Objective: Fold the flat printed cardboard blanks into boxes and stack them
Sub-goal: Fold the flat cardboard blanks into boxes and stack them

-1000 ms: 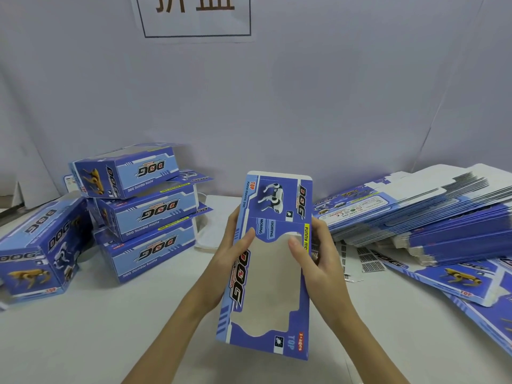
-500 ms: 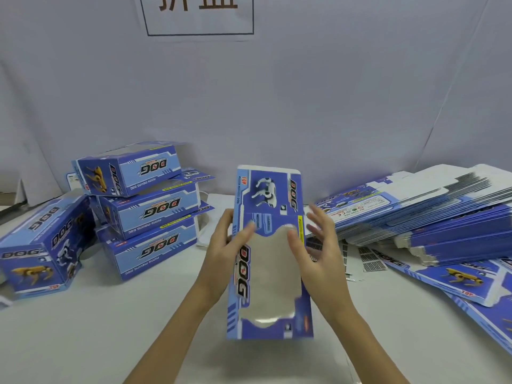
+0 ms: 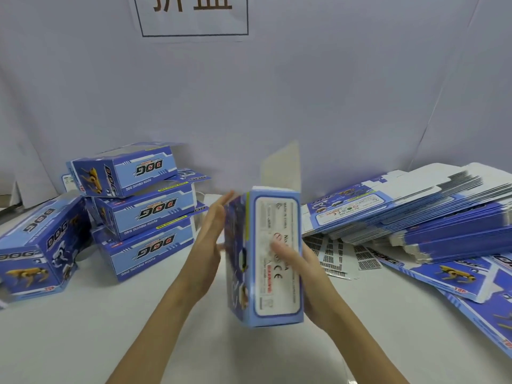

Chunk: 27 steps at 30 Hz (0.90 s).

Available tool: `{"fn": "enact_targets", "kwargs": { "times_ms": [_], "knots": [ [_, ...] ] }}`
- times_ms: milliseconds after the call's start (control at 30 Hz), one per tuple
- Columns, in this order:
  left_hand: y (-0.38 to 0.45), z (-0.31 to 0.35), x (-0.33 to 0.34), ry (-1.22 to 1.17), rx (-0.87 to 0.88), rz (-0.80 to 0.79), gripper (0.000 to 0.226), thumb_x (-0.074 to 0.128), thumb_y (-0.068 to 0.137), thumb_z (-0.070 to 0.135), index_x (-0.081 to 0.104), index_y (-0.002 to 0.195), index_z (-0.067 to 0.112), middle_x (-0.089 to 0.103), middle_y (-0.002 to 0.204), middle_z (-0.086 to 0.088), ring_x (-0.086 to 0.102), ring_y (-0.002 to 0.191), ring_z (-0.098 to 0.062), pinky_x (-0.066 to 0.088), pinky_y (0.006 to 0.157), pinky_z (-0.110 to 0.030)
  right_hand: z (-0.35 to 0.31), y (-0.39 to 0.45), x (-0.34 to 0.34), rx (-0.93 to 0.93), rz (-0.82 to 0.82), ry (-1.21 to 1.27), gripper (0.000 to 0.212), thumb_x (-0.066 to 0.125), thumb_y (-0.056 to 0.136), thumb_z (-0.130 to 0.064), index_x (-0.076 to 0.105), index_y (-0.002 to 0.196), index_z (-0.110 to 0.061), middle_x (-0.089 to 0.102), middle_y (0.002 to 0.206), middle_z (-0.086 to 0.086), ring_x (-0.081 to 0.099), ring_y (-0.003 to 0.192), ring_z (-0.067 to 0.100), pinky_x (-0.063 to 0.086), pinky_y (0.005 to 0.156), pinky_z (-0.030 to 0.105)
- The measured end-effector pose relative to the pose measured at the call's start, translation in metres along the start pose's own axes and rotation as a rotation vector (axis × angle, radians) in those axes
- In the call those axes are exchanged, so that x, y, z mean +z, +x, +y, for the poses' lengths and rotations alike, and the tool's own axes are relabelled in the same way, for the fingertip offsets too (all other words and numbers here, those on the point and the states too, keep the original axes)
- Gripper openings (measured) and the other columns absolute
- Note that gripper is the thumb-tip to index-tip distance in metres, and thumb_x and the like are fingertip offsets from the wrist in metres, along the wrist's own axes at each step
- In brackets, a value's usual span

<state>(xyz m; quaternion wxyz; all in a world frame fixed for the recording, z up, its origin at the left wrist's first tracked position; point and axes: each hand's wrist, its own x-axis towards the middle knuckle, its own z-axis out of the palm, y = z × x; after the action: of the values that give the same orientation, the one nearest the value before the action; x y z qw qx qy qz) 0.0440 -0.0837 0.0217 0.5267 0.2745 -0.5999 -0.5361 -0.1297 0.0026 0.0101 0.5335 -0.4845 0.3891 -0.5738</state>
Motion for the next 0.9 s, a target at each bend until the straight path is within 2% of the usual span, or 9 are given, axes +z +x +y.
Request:
{"fn": "enact_targets", "kwargs": {
  "times_ms": [100, 167, 233, 300, 367, 467, 633, 767, 900],
  "knots": [
    [-0.001, 0.001, 0.000, -0.126, -0.085, -0.033, 0.057, 0.069, 0.091, 0.060, 0.043, 0.142, 0.060, 0.064, 0.142, 0.006, 0.073, 0.115, -0.028, 0.064, 0.080, -0.038, -0.003, -0.003, -0.004, 0.133, -0.050, 0.170, 0.041, 0.080, 0.075, -0.062, 0.084, 0.101, -0.030, 0.081, 0.108, 0.008, 0.081, 0.091, 0.025, 0.064, 0.071, 0.031],
    [-0.002, 0.001, 0.000, -0.131, -0.015, 0.022, 0.068, 0.077, 0.087, 0.055, 0.040, 0.143, 0.061, 0.064, 0.141, 0.005, 0.074, 0.110, -0.030, 0.064, 0.076, -0.039, 0.000, 0.001, -0.005, 0.125, 0.010, 0.101, 0.051, 0.073, 0.083, -0.064, 0.079, 0.118, -0.029, 0.080, 0.116, 0.008, 0.079, 0.100, 0.027, 0.065, 0.079, 0.037],
    [-0.002, 0.003, -0.002, -0.118, 0.054, 0.113, 0.085, 0.086, 0.081, 0.047, 0.033, 0.145, 0.067, 0.062, 0.144, 0.010, 0.074, 0.111, -0.025, 0.065, 0.077, -0.039, 0.006, 0.009, -0.008, -0.045, 0.160, -0.003, 0.059, 0.070, 0.089, -0.057, 0.062, 0.143, -0.035, 0.075, 0.128, 0.003, 0.075, 0.114, 0.026, 0.064, 0.088, 0.039],
    [-0.002, 0.000, -0.003, -0.089, 0.076, 0.157, 0.090, 0.089, 0.077, 0.036, 0.035, 0.140, 0.069, 0.065, 0.137, 0.012, 0.076, 0.106, -0.021, 0.065, 0.073, -0.035, 0.007, 0.012, -0.011, -0.240, 0.256, -0.122, 0.061, 0.067, 0.092, -0.051, 0.048, 0.150, -0.051, 0.065, 0.141, -0.010, 0.069, 0.123, 0.018, 0.063, 0.091, 0.040],
    [-0.004, -0.003, 0.002, -0.026, 0.056, 0.129, 0.075, 0.087, 0.077, 0.033, 0.045, 0.132, 0.063, 0.071, 0.127, 0.006, 0.078, 0.098, -0.023, 0.064, 0.069, -0.034, 0.008, 0.012, -0.012, -0.338, 0.235, -0.240, 0.064, 0.066, 0.092, -0.059, 0.041, 0.151, -0.060, 0.049, 0.155, -0.023, 0.059, 0.137, 0.015, 0.062, 0.097, 0.047],
    [-0.008, -0.009, 0.012, 0.009, 0.101, -0.009, 0.058, 0.083, 0.085, 0.035, 0.049, 0.130, 0.046, 0.073, 0.124, 0.001, 0.077, 0.100, -0.027, 0.064, 0.069, -0.035, 0.010, 0.013, -0.010, -0.421, 0.224, -0.397, 0.076, 0.068, 0.089, -0.070, 0.039, 0.156, -0.049, 0.035, 0.166, -0.018, 0.045, 0.150, 0.024, 0.054, 0.103, 0.061],
    [-0.012, -0.003, 0.018, -0.141, 0.093, -0.041, 0.030, 0.061, 0.094, 0.059, 0.054, 0.109, 0.034, 0.074, 0.105, -0.007, 0.078, 0.084, -0.031, 0.063, 0.060, -0.034, 0.005, 0.009, -0.002, -0.535, 0.398, -0.400, 0.043, 0.066, 0.088, -0.074, 0.063, 0.118, -0.043, 0.027, 0.164, -0.018, 0.046, 0.147, 0.020, 0.064, 0.086, 0.053],
    [-0.009, 0.001, 0.016, -0.081, 0.108, 0.041, 0.026, 0.063, 0.093, 0.061, 0.057, 0.101, 0.037, 0.067, 0.128, 0.008, 0.076, 0.100, -0.033, 0.064, 0.065, -0.036, 0.001, 0.009, 0.003, -0.488, 0.341, -0.288, 0.022, 0.065, 0.098, -0.054, 0.061, 0.103, -0.032, 0.048, 0.152, -0.020, 0.059, 0.135, 0.024, 0.062, 0.085, 0.061],
    [-0.008, 0.003, 0.017, 0.003, 0.249, 0.084, 0.036, 0.065, 0.095, 0.055, 0.052, 0.129, 0.052, 0.046, 0.149, 0.022, 0.069, 0.116, -0.031, 0.065, 0.079, -0.044, -0.005, 0.006, 0.003, -0.493, 0.308, -0.225, 0.039, 0.070, 0.092, -0.046, 0.053, 0.125, -0.039, 0.058, 0.135, -0.020, 0.067, 0.124, 0.028, 0.062, 0.085, 0.063]
  ]
}}
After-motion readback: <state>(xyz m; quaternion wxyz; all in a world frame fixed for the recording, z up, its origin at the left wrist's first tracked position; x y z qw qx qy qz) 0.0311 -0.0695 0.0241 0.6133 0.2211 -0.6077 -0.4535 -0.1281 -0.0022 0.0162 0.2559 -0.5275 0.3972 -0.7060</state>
